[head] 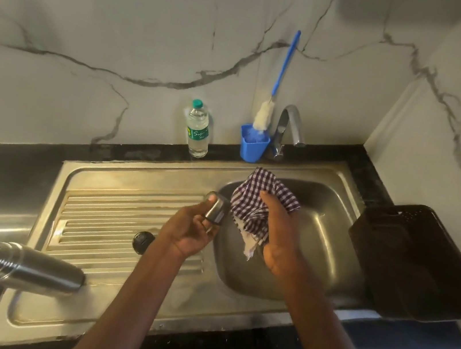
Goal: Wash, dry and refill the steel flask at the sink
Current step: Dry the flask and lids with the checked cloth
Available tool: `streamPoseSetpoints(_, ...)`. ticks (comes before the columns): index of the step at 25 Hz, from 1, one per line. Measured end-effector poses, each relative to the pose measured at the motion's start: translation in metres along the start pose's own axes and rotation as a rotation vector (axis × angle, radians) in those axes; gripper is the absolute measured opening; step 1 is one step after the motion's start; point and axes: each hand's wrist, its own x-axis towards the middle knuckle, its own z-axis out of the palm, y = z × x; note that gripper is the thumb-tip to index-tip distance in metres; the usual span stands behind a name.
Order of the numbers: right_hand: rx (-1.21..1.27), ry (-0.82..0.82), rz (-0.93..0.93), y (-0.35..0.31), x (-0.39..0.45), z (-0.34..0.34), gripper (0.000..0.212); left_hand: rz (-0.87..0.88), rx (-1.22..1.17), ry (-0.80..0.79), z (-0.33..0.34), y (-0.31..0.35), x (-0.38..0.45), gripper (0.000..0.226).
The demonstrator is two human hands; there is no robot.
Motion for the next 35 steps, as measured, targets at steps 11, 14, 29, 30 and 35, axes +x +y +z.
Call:
streamPoseSetpoints(11,-0.371,-0.034,-0.318,-0.009,-0.026,-0.004,0.031,0.007,0.142,0.049,0.015,-0.027,-0.025,0.02)
streamPoseSetpoints(14,-0.761,-0.231,-0.654,-0.001,-0.027,-0.01,0.045,0.23,0.225,0.037,0.033,-0.023,-0.034,0.023)
streamPoseSetpoints(29,-1.55,-0.406,-0.794,-0.039,-0.032,0.021,0.096,0.636,0.574,-0.058,0.063,-0.014,-0.062,0.088)
streamPoseSetpoints(30,-1.622,-0.386,-0.86,-0.031,-0.039,0.02,0.102,0.603,0.506,-0.055,0.066,-0.007,-0.061,0.092)
streamPoseSetpoints(35,-1.312,-0.317,-0.631,-0.052,-0.024,0.031,0.044,0.802,0.781,-0.042,0.07,-0.027,-0.051,0.075)
